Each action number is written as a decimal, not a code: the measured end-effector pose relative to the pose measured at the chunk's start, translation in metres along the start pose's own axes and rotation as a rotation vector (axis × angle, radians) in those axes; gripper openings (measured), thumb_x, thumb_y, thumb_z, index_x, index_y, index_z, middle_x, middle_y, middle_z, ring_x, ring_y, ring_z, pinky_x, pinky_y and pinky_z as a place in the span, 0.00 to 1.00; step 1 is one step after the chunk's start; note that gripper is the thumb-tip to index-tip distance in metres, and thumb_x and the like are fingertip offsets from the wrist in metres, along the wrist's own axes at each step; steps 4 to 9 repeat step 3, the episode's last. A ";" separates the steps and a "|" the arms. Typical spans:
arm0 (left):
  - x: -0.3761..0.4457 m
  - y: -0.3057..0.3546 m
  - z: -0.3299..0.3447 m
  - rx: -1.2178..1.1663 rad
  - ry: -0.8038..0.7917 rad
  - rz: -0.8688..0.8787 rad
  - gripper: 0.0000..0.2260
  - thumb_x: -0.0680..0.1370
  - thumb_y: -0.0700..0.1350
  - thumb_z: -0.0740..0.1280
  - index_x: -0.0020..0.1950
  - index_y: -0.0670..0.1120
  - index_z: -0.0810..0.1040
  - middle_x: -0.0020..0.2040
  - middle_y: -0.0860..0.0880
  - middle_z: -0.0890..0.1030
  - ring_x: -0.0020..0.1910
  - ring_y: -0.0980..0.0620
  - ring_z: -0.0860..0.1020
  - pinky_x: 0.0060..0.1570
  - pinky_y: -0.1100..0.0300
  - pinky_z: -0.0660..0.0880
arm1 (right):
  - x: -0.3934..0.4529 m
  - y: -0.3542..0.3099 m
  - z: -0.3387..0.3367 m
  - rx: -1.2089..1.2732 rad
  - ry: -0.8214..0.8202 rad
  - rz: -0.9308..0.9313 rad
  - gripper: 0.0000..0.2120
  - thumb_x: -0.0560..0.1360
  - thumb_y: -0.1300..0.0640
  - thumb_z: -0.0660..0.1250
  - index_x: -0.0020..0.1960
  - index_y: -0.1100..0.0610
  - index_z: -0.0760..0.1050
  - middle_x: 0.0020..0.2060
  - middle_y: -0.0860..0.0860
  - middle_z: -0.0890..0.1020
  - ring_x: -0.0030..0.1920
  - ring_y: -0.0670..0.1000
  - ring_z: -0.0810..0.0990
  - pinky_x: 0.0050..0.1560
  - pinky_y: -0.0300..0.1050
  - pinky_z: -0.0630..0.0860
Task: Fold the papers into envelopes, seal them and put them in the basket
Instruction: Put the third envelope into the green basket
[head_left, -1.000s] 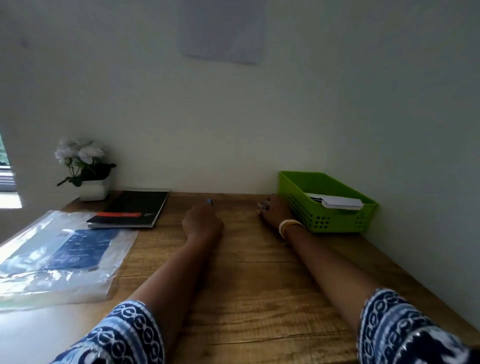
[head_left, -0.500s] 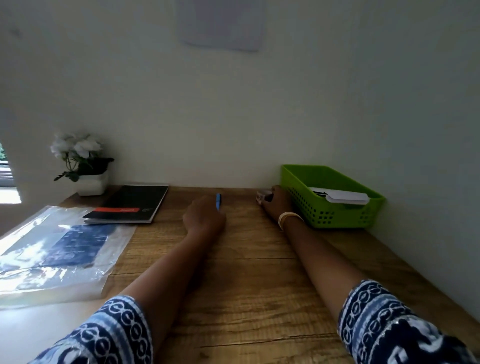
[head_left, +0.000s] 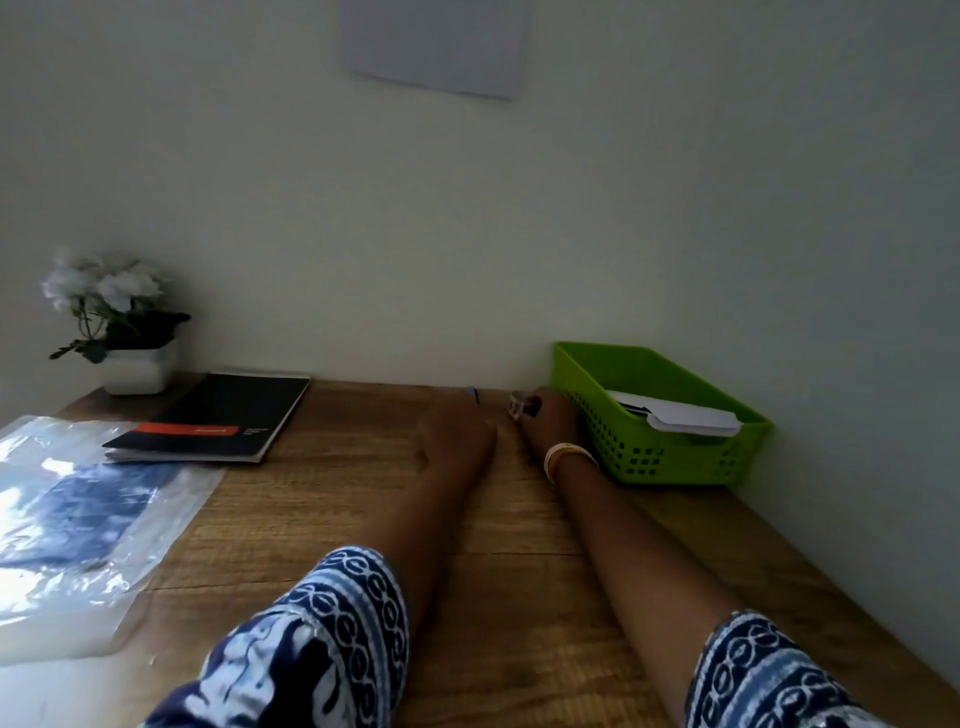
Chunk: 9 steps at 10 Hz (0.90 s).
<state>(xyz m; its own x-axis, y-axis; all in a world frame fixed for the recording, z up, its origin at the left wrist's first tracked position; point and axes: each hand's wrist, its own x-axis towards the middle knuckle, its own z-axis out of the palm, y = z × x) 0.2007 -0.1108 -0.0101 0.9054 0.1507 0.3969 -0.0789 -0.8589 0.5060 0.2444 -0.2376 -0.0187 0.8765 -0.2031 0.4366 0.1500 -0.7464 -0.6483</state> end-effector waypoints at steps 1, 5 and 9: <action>0.002 0.001 0.007 0.009 0.046 0.036 0.13 0.74 0.48 0.64 0.54 0.43 0.77 0.52 0.44 0.81 0.51 0.44 0.79 0.50 0.53 0.77 | 0.004 0.001 0.002 -0.021 0.016 0.000 0.12 0.72 0.59 0.71 0.49 0.68 0.79 0.49 0.64 0.82 0.52 0.60 0.80 0.48 0.48 0.73; 0.000 -0.002 0.004 0.025 -0.031 0.068 0.19 0.73 0.58 0.65 0.53 0.43 0.77 0.50 0.45 0.80 0.52 0.45 0.78 0.48 0.55 0.73 | 0.005 0.000 0.002 -0.060 -0.010 0.018 0.14 0.73 0.59 0.69 0.54 0.67 0.77 0.55 0.64 0.79 0.58 0.61 0.77 0.53 0.48 0.71; 0.000 -0.002 0.004 0.025 -0.031 0.068 0.19 0.73 0.58 0.65 0.53 0.43 0.77 0.50 0.45 0.80 0.52 0.45 0.78 0.48 0.55 0.73 | 0.005 0.000 0.002 -0.060 -0.010 0.018 0.14 0.73 0.59 0.69 0.54 0.67 0.77 0.55 0.64 0.79 0.58 0.61 0.77 0.53 0.48 0.71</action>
